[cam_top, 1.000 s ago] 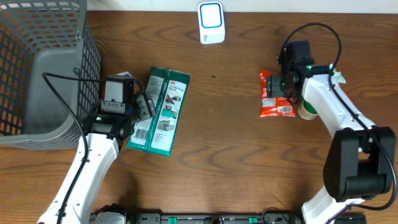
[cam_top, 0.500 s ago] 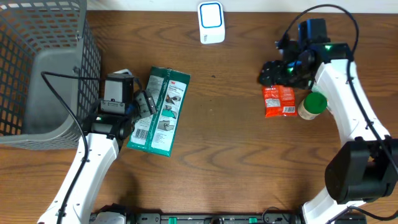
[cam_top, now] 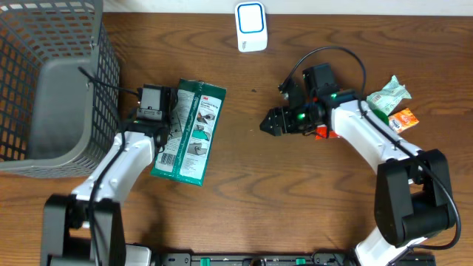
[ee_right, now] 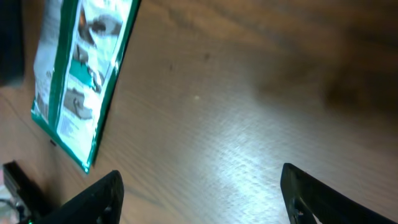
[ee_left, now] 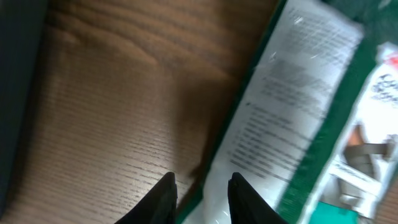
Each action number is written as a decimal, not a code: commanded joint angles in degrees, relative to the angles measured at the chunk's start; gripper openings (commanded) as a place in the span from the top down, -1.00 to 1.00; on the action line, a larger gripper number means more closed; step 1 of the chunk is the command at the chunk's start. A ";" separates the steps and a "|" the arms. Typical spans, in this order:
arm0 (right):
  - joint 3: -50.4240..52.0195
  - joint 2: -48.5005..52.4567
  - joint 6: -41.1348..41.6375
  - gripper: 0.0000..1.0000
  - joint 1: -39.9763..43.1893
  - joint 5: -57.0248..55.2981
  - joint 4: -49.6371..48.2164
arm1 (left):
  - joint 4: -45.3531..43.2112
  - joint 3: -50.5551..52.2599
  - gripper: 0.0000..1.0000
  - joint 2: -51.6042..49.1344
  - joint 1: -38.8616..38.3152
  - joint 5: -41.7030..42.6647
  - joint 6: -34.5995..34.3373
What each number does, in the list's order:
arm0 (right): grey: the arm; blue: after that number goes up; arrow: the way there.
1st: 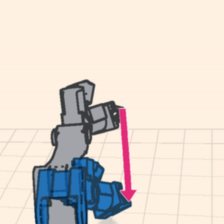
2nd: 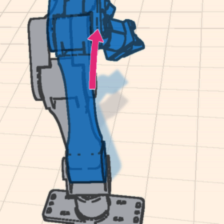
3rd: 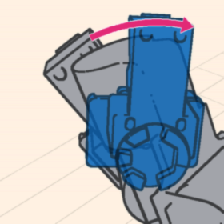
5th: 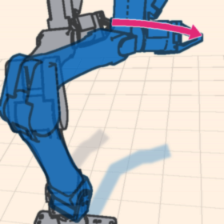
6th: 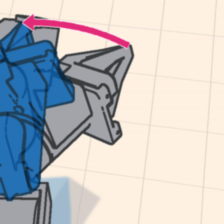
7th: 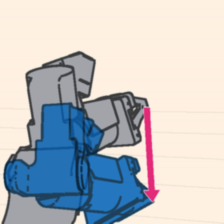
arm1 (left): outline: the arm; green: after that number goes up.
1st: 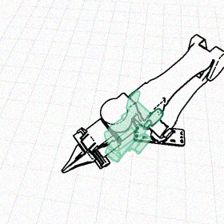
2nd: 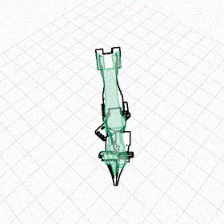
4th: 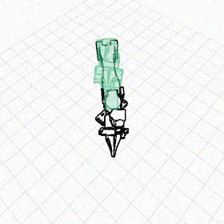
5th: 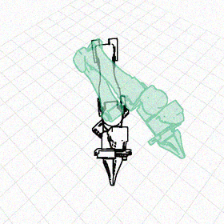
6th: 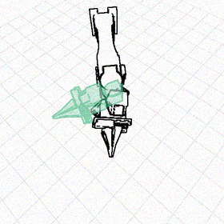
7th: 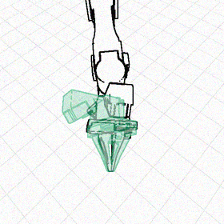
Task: Scan the item barcode
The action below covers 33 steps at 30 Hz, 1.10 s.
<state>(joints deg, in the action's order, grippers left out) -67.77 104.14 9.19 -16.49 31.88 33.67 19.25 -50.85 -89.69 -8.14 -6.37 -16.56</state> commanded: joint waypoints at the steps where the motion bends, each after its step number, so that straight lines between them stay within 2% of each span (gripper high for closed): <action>1: 2.62 -0.31 6.73 -0.48 -2.16 1.66 -3.15 | -0.52 -0.22 0.42 -4.39 0.46 -1.14 1.46; 11: 10.56 -0.24 14.49 -0.43 -5.42 3.19 -16.44 | 1.90 -0.22 0.42 -9.11 0.28 16.00 1.46; 21: 15.52 0.63 13.88 -0.36 -5.68 7.06 -31.67 | 0.96 -0.22 0.42 -9.11 -1.60 16.24 1.46; 24: 15.50 0.68 12.98 -0.51 -5.70 7.30 -34.84 | -0.96 -0.22 0.42 -9.11 -1.60 16.20 1.46; 29: 15.50 0.68 9.42 -0.52 -6.12 7.43 -35.23 | -2.69 -0.22 0.42 -9.25 -2.08 16.26 1.44; 33: 15.50 0.68 6.82 -0.43 -6.75 7.43 -33.57 | -3.78 -0.22 0.43 -9.86 -4.09 16.22 2.45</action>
<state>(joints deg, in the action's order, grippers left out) -52.53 104.29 19.64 -22.17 38.22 -0.67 16.25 -50.85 -98.06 -10.55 9.15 -16.03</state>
